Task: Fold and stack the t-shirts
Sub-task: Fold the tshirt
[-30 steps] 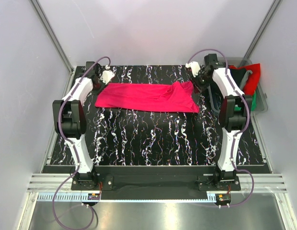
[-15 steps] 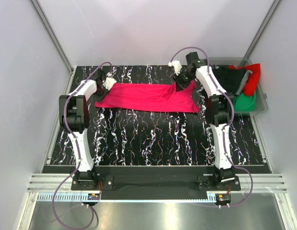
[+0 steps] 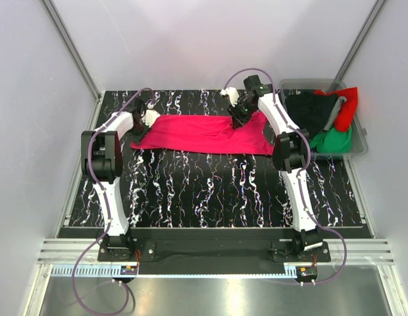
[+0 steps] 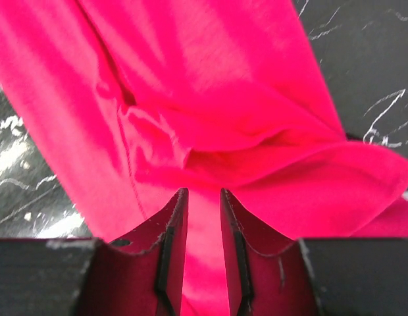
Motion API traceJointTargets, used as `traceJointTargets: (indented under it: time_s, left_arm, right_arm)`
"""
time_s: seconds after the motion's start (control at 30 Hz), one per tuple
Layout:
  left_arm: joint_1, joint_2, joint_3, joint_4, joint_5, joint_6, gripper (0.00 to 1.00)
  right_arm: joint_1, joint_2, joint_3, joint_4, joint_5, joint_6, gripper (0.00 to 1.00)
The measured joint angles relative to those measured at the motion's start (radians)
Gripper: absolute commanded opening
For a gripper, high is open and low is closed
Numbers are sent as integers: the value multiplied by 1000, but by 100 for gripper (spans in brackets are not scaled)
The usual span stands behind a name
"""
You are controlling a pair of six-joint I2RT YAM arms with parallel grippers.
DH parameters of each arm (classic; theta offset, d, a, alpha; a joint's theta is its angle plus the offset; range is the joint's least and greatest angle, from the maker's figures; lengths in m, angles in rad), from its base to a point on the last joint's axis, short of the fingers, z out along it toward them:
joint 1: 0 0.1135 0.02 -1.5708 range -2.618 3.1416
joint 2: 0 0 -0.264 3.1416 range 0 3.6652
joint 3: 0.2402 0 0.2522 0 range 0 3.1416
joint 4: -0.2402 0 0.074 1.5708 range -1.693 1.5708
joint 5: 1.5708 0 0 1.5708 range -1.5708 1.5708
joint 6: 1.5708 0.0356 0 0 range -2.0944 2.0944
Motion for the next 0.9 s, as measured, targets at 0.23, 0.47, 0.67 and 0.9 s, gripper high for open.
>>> traceJointTargets:
  time_s: [0.23, 0.47, 0.67, 0.9]
  left_arm:
    - [0, -24, -28, -1, 0, 0, 35]
    - [0, -87, -69, -3, 0, -3, 35]
    - [-4, -166, -113, -3, 0, -4, 47]
    - [-22, -253, -145, -18, 14, 137, 63]
  right_arm:
    - [23, 88, 89, 22, 4, 19, 35]
    - [63, 150, 198, 137, 6, 127, 38]
    - [114, 140, 288, 225, -5, 175, 40]
    - [143, 25, 183, 227, -28, 192, 41]
